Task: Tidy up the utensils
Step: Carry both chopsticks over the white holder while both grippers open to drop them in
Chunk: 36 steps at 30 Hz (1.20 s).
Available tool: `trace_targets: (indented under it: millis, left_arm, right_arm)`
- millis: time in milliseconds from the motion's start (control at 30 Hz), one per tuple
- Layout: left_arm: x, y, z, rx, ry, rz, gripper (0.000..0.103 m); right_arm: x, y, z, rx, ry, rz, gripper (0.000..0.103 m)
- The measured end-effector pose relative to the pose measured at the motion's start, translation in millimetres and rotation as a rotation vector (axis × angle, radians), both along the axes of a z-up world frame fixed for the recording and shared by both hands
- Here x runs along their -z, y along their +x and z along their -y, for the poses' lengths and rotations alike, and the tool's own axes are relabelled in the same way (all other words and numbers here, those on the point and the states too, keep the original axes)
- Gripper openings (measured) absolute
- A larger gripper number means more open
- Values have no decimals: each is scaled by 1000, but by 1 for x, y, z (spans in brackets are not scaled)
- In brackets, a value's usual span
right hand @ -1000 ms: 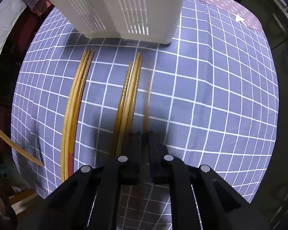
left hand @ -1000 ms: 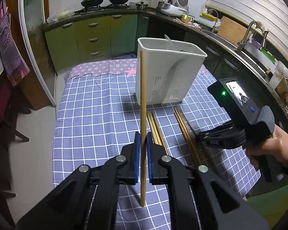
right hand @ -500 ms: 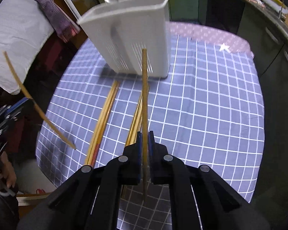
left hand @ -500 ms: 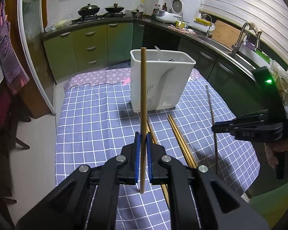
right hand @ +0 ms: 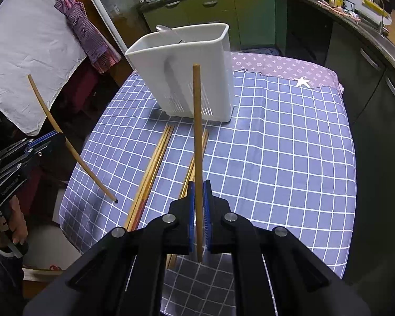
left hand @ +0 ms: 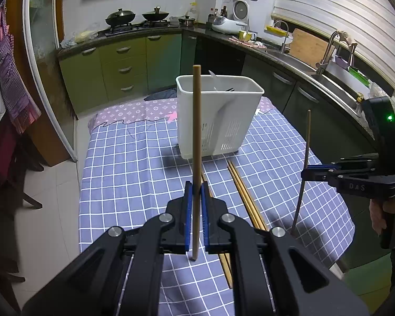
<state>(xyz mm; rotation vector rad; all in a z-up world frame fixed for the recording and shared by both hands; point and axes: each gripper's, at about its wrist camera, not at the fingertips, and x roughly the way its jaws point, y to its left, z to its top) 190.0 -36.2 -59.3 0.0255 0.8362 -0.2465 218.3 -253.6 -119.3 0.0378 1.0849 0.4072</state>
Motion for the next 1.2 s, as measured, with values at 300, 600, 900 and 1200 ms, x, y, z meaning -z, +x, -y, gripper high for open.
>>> trace_targets:
  millis: [300,600,900,1200]
  left_arm:
    - [-8,3,4,11,-4,17,7]
    - [-29,14,13,32,-10,35,7]
    - [-89,38,17,42,-38,111,7]
    - [-165,76,27,12,-56,326,7]
  right_arm:
    - [-12,0,1,-16,21,33,7]
    - [-42,4,3,-25,47,88,7]
    - [-117,21,10,-19,105,204,7]
    - [-192,61,19,42,167,345,7]
